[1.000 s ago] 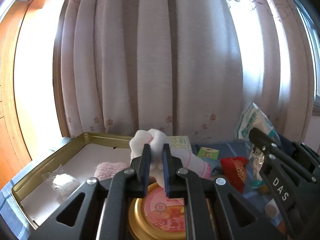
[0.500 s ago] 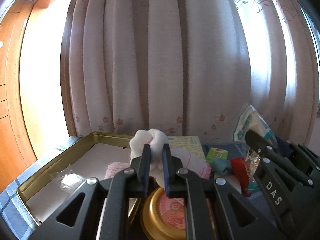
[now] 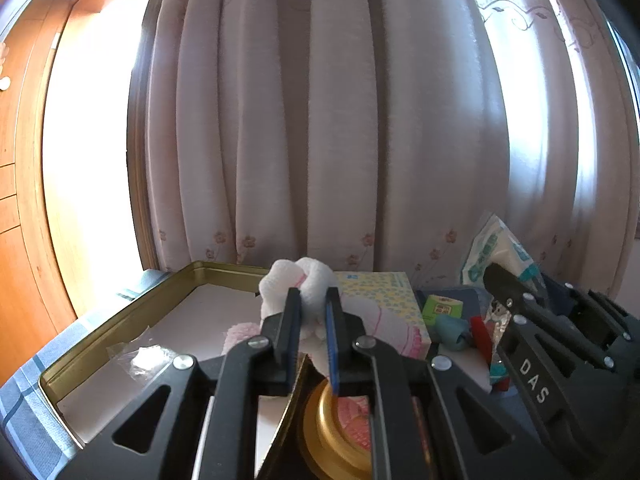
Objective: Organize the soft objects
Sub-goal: 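Lift the rolled towel with the left gripper while the right holds the swab pack, then lower the towel into the tin tray with the left gripper while the right drops the swab pack there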
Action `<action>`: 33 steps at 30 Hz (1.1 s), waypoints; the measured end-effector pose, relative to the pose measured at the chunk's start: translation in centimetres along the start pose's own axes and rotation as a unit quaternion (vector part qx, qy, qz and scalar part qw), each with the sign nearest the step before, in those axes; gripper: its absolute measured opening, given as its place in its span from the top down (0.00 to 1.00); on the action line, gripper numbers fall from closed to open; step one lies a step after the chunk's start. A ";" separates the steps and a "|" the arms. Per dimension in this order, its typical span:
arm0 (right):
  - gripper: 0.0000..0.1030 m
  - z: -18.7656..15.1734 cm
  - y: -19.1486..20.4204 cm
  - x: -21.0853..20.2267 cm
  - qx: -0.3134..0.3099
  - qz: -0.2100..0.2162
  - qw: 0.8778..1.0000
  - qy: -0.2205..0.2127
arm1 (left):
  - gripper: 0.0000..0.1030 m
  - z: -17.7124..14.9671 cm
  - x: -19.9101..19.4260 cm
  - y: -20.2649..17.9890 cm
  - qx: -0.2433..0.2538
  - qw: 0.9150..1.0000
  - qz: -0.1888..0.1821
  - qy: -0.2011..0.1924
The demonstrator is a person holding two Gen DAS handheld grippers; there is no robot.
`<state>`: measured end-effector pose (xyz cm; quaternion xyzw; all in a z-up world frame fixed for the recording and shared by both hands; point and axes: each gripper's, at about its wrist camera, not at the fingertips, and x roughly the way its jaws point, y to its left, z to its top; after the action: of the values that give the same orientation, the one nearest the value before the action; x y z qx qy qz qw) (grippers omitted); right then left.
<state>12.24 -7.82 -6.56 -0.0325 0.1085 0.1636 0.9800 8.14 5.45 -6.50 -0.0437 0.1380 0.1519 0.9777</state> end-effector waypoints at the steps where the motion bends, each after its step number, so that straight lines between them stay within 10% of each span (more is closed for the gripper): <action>1: 0.72 0.0 0.1 0.1 0.000 0.000 1.000 0.000 | 0.91 0.0 0.0 0.0 -0.001 1.000 0.000 0.000; 33: 0.72 1.5 4.3 1.2 -0.021 0.053 0.998 -0.005 | 0.91 1.6 -0.9 3.0 -0.018 1.000 -0.006 -0.003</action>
<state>12.27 -3.20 -5.49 -0.0466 0.1018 0.2173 0.9697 6.79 8.21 -4.79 -0.0612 0.1321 0.1490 0.9781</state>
